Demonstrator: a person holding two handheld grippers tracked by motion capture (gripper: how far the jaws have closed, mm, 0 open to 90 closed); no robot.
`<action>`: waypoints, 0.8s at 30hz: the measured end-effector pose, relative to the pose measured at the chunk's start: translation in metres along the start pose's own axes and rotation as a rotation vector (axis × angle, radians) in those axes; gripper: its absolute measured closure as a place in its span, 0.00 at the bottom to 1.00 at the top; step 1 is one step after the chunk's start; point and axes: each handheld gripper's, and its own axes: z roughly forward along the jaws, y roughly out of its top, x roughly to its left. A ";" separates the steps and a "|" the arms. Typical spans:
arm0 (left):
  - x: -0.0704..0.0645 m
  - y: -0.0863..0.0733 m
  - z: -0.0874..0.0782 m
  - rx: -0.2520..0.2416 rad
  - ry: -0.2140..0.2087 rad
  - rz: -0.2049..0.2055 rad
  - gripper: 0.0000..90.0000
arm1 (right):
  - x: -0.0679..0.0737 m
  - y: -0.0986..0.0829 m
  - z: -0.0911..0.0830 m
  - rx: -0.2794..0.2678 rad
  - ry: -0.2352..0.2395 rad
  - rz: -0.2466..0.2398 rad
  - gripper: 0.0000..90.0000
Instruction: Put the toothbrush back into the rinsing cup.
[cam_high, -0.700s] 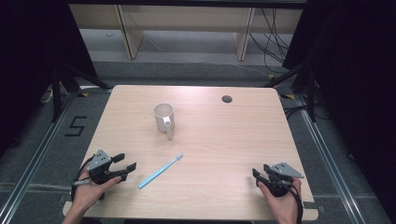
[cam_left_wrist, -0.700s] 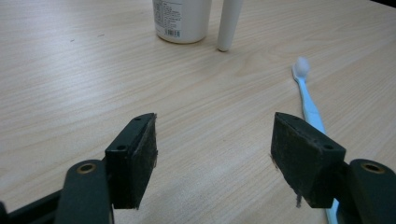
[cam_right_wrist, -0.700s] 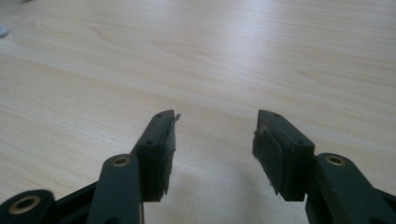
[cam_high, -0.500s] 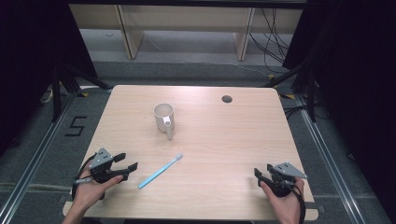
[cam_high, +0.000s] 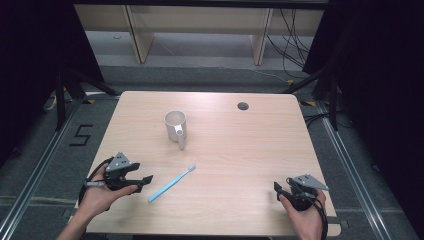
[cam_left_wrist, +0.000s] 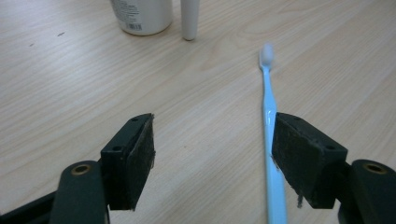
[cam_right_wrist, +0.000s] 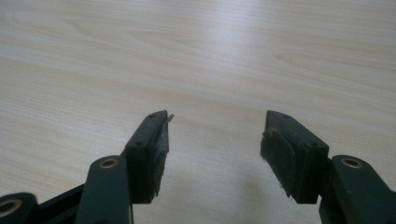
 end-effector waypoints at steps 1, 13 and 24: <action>-0.001 0.002 0.001 0.005 -0.006 0.000 0.33 | -0.002 0.000 0.003 -0.022 0.024 -0.014 0.47; -0.012 0.031 0.011 0.165 -0.038 0.069 0.36 | 0.000 0.003 -0.001 -0.012 0.007 -0.039 0.48; -0.020 0.050 0.032 0.384 -0.106 0.120 0.37 | 0.000 0.006 -0.002 -0.011 0.015 -0.041 0.48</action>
